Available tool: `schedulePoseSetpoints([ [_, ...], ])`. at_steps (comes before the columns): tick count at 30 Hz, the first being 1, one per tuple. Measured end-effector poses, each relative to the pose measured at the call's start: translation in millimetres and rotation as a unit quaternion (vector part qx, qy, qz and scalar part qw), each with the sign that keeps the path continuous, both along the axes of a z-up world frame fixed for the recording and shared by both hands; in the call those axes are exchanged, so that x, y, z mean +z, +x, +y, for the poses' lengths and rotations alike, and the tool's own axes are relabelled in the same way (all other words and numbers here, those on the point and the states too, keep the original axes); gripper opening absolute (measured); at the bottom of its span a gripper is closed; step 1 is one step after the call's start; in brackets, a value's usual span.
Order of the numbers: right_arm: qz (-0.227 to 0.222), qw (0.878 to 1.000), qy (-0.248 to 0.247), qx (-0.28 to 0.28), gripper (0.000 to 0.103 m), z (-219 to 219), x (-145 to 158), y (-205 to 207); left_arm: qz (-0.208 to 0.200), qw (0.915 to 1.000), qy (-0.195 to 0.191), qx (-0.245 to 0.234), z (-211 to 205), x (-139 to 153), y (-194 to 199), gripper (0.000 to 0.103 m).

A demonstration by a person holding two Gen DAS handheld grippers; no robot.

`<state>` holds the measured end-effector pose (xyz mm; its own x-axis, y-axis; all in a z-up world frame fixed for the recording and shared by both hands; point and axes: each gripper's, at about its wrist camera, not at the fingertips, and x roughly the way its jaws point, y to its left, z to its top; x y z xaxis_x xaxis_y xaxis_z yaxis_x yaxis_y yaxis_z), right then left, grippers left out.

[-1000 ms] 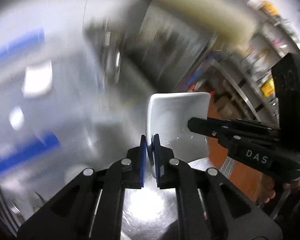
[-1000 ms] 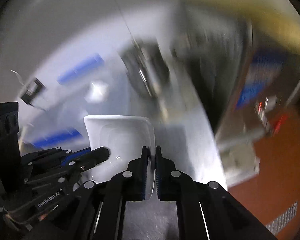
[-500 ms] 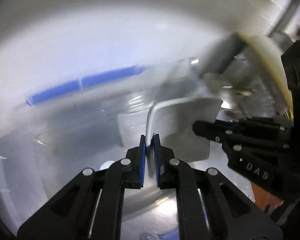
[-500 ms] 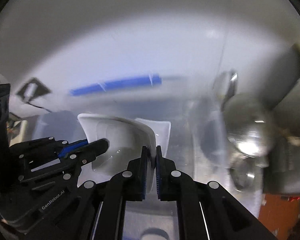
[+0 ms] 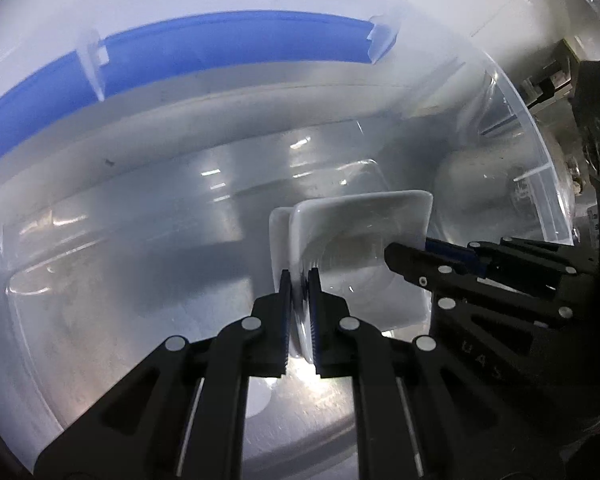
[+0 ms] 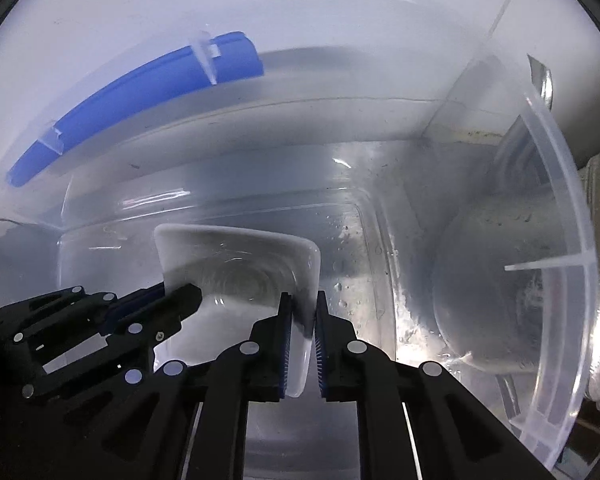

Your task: Organize utensils

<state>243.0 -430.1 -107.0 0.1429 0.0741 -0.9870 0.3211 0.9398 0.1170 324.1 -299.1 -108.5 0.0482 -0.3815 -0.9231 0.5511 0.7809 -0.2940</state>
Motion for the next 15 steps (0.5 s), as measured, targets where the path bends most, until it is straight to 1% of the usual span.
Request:
schedulePoseSetpoints([
  [1,-0.001,1.0,0.001,-0.001,0.014,0.7,3.6,0.1,-0.008,1.0,0.0,0.002,-0.6,1.9,-0.9,0.007],
  [3,-0.017,1.0,-0.009,0.006,0.014,1.5,14.9,-4.0,-0.036,0.9992,0.014,0.005,1.4,10.0,-6.2,0.007],
  [5,-0.045,0.998,-0.037,0.026,0.014,3.1,44.0,-21.2,-0.056,0.9983,0.012,0.008,2.0,23.1,-13.7,0.007],
  [6,-0.07,0.996,-0.046,0.037,0.016,5.5,64.5,-35.2,-0.069,0.9976,0.001,0.01,6.5,35.2,-20.2,0.007],
  [7,-0.098,0.993,-0.045,0.047,0.018,8.3,85.6,-53.4,-0.089,0.9959,-0.009,0.011,12.0,50.6,-29.7,0.007],
  [8,-0.126,0.99,-0.035,0.06,0.026,12.5,107.1,-77.8,-0.111,0.9936,-0.019,0.011,18.1,66.7,-41.7,0.007],
  [9,-0.144,0.987,-0.026,0.072,0.038,16.0,120.1,-98.3,-0.135,0.9902,-0.035,0.009,25.4,83.1,-55.4,0.007],
  [10,-0.162,0.983,-0.018,0.085,0.042,20.6,132.5,-124.1,-0.158,0.9859,-0.056,0.004,34.3,102.2,-73.3,0.007],
  [11,-0.176,0.979,-0.013,0.104,0.045,29.2,142.5,-161.2,-0.173,0.9822,-0.075,0.001,43.1,118.0,-90.5,0.011],
  [13,-0.164,0.978,-0.014,0.126,0.045,42.1,139.4,-206.1,-0.186,0.9751,-0.122,-0.007,65.6,143.9,-127.3,0.036],
  [14,-0.139,0.981,-0.014,0.133,0.045,53.1,125.3,-239.5,-0.189,0.971,-0.145,-0.01,76.1,152.9,-145.8,0.064],
  [15,-0.112,0.984,-0.01,0.136,0.045,62.2,109.4,-260.4,-0.199,0.9639,-0.177,-0.013,90.9,161.3,-173.6,0.069],
])
